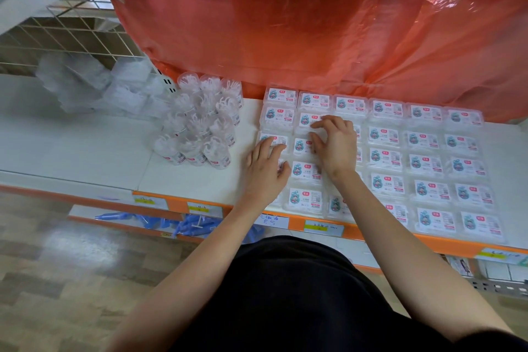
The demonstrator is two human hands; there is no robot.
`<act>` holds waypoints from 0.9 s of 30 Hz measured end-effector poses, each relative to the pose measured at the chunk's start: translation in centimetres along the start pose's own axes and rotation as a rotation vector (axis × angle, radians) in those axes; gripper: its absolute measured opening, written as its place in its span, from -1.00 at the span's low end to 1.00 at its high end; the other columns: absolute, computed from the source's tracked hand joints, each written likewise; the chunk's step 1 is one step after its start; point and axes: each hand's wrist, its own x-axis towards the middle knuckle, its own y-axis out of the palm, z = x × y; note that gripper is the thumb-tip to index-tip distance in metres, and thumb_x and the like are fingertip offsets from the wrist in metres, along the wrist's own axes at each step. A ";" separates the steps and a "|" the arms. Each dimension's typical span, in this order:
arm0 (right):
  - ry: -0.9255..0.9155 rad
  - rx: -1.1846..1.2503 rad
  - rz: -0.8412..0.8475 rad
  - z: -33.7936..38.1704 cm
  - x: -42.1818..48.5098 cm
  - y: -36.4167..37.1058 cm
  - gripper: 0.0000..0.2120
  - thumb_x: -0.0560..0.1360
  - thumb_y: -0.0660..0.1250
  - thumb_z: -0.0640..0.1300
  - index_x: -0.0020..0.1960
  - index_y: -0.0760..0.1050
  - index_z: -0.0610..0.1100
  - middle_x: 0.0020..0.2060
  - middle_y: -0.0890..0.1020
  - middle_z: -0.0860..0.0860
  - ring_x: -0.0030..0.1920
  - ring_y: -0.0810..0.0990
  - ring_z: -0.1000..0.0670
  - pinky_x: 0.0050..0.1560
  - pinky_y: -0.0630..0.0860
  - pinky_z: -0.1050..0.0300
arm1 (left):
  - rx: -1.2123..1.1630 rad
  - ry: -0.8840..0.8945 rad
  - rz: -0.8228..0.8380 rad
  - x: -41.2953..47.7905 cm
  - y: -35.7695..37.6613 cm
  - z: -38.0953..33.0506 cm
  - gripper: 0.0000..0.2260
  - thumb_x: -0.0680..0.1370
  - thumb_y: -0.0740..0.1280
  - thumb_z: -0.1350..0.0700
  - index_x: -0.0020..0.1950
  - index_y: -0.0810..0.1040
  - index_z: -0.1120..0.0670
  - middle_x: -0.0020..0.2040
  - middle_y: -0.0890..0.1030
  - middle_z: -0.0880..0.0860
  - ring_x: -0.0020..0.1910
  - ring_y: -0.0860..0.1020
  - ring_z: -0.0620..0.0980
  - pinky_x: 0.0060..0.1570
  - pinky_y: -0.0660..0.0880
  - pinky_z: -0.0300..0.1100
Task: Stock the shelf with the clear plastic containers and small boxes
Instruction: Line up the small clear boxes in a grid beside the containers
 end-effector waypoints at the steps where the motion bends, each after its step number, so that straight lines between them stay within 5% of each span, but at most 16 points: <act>1: 0.002 -0.007 0.004 0.0 0.0 0.0 -0.83 0.50 0.40 -0.16 0.09 0.61 -0.11 0.13 0.59 -0.03 0.16 0.46 -0.16 0.18 0.42 -0.04 | 0.002 0.004 -0.001 0.0 0.0 0.0 -0.63 0.56 0.26 0.06 0.37 0.44 0.07 0.47 0.33 0.06 0.49 0.21 0.03 0.42 0.18 -0.01; 12: 0.015 -0.045 0.081 0.6 -0.3 -0.7 -0.76 0.51 0.35 -0.16 0.16 0.61 -0.12 0.25 0.54 -0.08 0.27 0.42 -0.17 0.27 0.36 -0.07 | 0.125 0.027 0.006 -0.1 -0.2 -0.6 -0.54 0.57 0.05 -0.05 0.39 0.42 0.08 0.48 0.33 0.10 0.49 0.23 0.08 0.41 0.20 -0.02; 21: 0.023 0.029 0.041 1.6 -2.5 -1.8 -0.73 0.49 0.34 -0.19 0.18 0.57 -0.17 0.26 0.53 -0.12 0.28 0.44 -0.19 0.29 0.30 -0.02 | 0.132 -0.038 0.148 1.1 -1.6 -1.9 -0.50 0.61 0.21 -0.01 0.51 0.24 0.11 0.53 0.22 0.10 0.52 0.13 0.04 0.46 0.05 -0.09; 27: -0.018 0.050 0.133 3.3 -4.0 -2.5 -0.64 0.45 0.26 -0.11 0.21 0.57 -0.18 0.30 0.51 -0.16 0.30 0.41 -0.22 0.30 0.33 -0.06 | 0.119 -0.015 0.025 -0.1 -3.9 -2.5 -0.43 0.59 0.25 0.03 0.54 0.18 0.18 0.54 0.22 0.13 0.53 0.14 0.06 0.47 0.03 -0.11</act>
